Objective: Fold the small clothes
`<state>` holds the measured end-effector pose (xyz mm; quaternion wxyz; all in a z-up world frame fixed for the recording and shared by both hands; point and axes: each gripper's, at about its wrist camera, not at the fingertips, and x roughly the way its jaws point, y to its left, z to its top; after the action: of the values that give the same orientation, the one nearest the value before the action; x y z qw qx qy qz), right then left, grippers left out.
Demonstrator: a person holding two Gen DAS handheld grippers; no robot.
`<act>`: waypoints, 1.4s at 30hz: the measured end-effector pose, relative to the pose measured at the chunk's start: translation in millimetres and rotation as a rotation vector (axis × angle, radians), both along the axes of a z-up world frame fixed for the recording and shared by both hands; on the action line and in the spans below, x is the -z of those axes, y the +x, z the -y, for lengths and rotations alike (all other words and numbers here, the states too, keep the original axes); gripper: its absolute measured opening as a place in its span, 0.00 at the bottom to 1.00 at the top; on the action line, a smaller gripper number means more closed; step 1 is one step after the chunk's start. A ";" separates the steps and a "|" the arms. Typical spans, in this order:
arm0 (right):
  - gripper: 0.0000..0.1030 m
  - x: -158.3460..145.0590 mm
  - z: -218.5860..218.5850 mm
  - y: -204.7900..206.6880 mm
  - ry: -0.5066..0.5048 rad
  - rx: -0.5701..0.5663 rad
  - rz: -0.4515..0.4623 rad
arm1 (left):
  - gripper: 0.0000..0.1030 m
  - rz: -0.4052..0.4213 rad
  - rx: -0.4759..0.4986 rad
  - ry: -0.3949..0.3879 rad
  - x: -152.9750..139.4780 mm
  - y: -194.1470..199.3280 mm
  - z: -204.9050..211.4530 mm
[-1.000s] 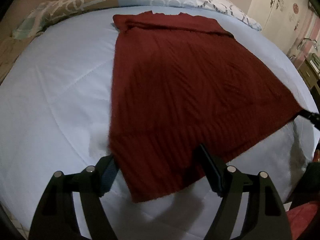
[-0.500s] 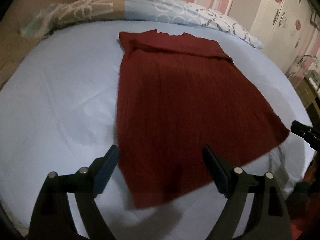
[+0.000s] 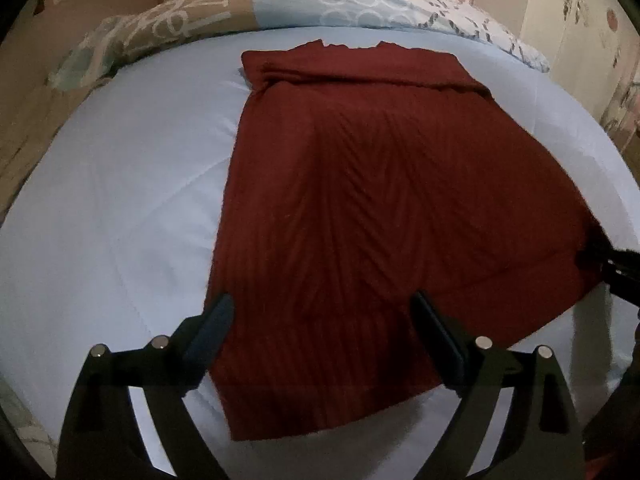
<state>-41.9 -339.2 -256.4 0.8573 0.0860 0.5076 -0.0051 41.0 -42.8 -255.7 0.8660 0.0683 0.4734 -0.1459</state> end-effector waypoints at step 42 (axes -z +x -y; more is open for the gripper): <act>0.14 13.0 -0.1 5.0 -0.047 0.080 -0.056 | 0.96 -0.113 -0.116 -0.030 27.5 -7.9 -43.4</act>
<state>-36.9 -339.0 -269.5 0.8437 0.0857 0.5271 -0.0536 33.1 0.6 -283.2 0.8457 0.0195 0.5226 -0.1059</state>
